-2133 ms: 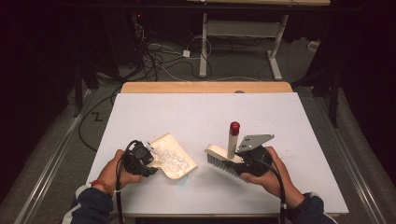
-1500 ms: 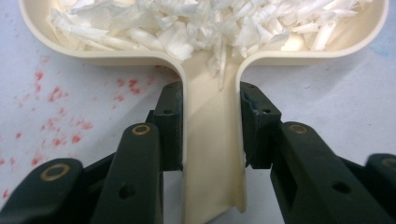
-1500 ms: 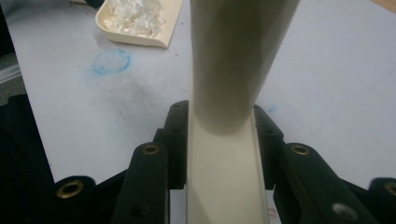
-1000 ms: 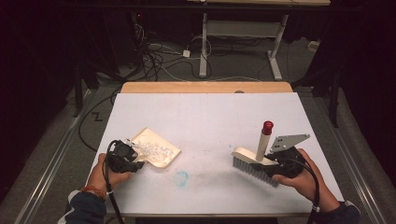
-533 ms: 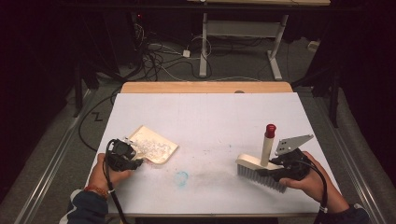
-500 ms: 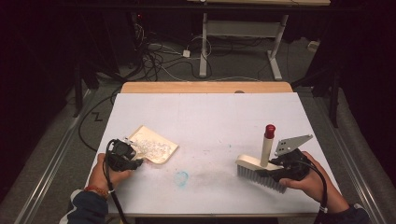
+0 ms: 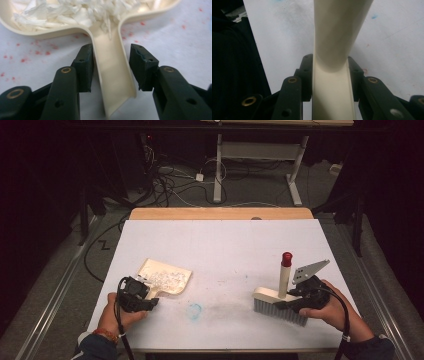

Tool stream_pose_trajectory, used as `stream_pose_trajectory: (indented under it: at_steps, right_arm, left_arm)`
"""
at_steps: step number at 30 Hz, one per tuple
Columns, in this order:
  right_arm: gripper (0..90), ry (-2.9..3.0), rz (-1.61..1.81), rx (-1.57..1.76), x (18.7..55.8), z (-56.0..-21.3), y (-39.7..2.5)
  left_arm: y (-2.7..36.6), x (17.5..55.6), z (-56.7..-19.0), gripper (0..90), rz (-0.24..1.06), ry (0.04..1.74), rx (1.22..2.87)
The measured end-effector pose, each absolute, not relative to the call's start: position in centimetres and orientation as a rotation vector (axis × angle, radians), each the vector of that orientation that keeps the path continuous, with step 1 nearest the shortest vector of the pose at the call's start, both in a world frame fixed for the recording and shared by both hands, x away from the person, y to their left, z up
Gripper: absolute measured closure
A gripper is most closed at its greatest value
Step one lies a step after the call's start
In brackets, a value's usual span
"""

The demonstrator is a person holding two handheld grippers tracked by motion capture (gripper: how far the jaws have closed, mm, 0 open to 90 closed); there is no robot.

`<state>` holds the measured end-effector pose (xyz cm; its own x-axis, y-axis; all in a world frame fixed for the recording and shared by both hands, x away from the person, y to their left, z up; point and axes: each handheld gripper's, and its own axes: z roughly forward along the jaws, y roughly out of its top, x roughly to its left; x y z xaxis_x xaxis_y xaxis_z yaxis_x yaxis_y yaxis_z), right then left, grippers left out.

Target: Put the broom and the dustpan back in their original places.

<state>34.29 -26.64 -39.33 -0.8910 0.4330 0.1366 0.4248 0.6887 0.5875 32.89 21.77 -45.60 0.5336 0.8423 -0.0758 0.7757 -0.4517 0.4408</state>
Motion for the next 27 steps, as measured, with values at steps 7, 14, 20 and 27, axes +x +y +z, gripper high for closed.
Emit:
stream_pose_trajectory:
  at_steps: [7,14,20,27]
  right_arm:
    - [65.7,2.899,0.932,0.766,36.3,-39.8,-27.0]
    - [58.8,2.87,0.927,0.848,39.1,-40.2,-27.4]
    - [51.8,2.835,0.88,0.87,40.6,-40.5,-27.5]
    - [40.9,2.666,0.737,0.937,42.3,-40.1,-27.5]
  left_arm:
    - [20.6,31.6,-45.7,45.1,0.22,1.273,2.381]
    - [19.5,30.7,-45.2,42.1,0.255,1.172,2.412]
    - [19.3,30.2,-44.2,38.1,0.309,1.075,2.401]
    - [19.4,30.1,-43.2,24.9,0.47,1.018,2.293]
